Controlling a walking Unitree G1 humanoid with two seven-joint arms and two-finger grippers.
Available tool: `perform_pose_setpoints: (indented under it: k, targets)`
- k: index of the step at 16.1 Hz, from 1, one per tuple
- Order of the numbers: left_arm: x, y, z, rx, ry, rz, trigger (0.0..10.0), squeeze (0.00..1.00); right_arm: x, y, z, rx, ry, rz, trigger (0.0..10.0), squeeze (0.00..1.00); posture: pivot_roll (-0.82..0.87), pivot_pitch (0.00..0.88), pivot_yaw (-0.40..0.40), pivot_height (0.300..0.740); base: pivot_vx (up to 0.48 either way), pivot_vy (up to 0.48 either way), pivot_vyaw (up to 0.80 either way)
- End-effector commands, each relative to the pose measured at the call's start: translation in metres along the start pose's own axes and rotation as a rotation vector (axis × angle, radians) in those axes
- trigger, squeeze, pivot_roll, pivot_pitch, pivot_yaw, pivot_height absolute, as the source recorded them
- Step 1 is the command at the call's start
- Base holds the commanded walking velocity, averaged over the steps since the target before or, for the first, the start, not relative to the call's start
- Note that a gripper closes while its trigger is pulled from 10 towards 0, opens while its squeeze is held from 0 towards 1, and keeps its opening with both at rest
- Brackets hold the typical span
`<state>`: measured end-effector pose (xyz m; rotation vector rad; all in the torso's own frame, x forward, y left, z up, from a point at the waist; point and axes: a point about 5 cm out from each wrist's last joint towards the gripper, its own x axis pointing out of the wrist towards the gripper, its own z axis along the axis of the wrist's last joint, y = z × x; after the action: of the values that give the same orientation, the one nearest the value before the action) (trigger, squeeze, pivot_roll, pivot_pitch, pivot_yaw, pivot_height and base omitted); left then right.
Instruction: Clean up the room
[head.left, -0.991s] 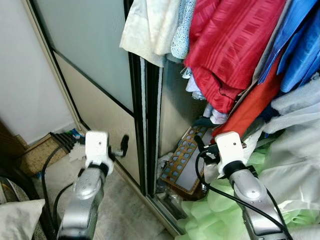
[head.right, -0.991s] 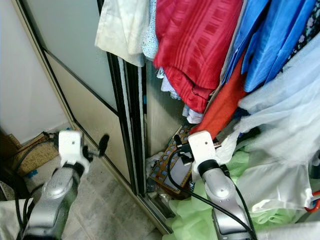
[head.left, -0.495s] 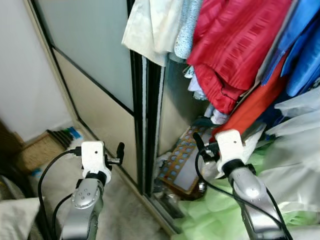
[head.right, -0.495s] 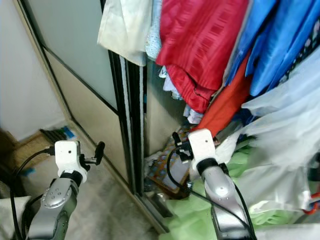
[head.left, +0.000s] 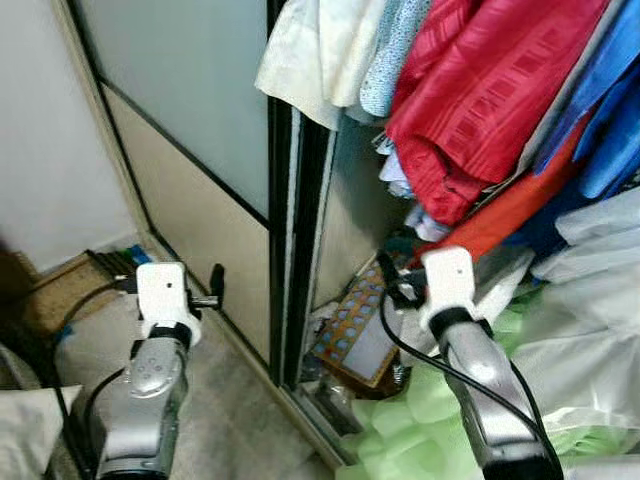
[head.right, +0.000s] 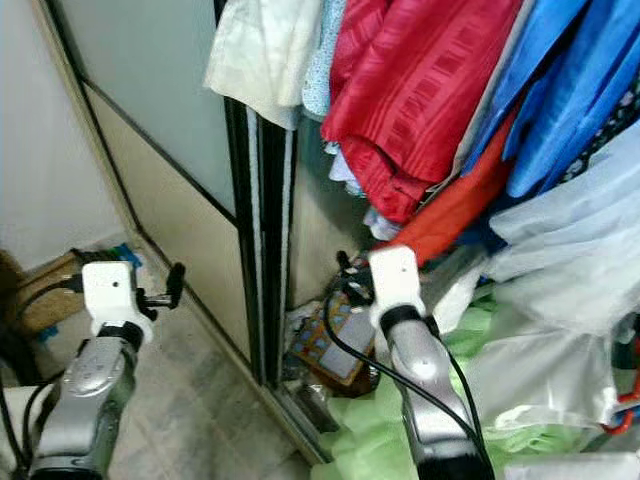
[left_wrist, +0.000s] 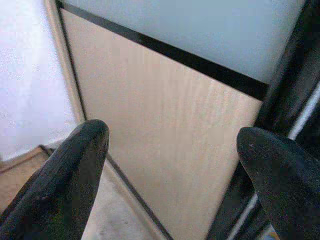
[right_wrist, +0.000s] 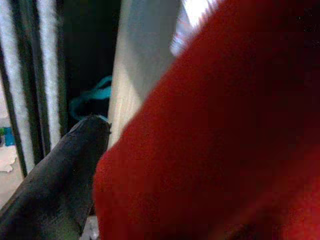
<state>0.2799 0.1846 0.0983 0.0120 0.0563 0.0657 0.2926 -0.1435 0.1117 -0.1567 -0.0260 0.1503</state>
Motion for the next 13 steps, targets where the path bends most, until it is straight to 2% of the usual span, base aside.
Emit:
perform_pose_setpoints:
  k: [1, 2, 4, 6, 7, 8, 10, 13]
  targets:
    - [-0.004, 0.004, 0.001, 0.013, -0.005, 0.011, 10.0, 0.0, -0.004, -0.009, 0.003, 0.013, -0.022, -0.048, 10.0, 0.0, 0.07, 0.0, -0.022, 0.74, 0.0, 0.0, 0.0]
    - [-0.008, 0.011, 0.0, 0.022, -0.005, 0.042, 10.0, 0.0, -0.009, -0.012, 0.0, 0.021, -0.015, -0.069, 10.0, 0.0, 0.06, 0.0, -0.011, 0.74, 0.0, 0.0, 0.0]
    - [-0.024, 0.034, 0.003, 0.028, -0.028, 0.176, 10.0, 0.0, -0.024, -0.019, -0.001, 0.024, 0.0, -0.109, 10.0, 0.0, 0.06, 0.0, 0.001, 0.74, 0.0, 0.0, 0.0]
    - [-0.045, 0.043, -0.005, 0.052, 0.013, 0.187, 10.0, 0.0, -0.044, -0.024, -0.003, 0.062, 0.022, -0.115, 10.0, 0.0, 0.07, 0.0, 0.001, 0.74, 0.0, 0.0, 0.0]
    - [-0.066, 0.05, -0.02, 0.082, 0.082, 0.174, 10.0, 0.0, -0.065, -0.021, -0.006, 0.036, 0.048, -0.067, 10.0, 0.0, 0.06, 0.0, 0.002, 0.74, 0.0, 0.0, 0.0]
    - [-0.075, 0.054, -0.025, 0.124, 0.105, 0.187, 10.0, 0.0, -0.074, -0.02, -0.013, 0.034, 0.083, -0.033, 10.0, 0.0, 0.06, 0.0, -0.002, 0.74, 0.0, 0.0, 0.0]
    - [-0.073, 0.059, -0.024, 0.115, 0.108, 0.213, 10.0, 0.0, -0.07, -0.017, -0.009, 0.003, 0.065, 0.029, 10.0, 0.0, 0.05, 0.0, -0.005, 0.74, 0.0, 0.0, 0.0]
    - [-0.062, 0.036, -0.014, 0.112, 0.076, 0.093, 10.0, 0.0, -0.057, -0.02, -0.006, -0.011, 0.061, 0.01, 10.0, 0.0, 0.06, 0.0, -0.013, 0.74, 0.0, 0.0, 0.73]
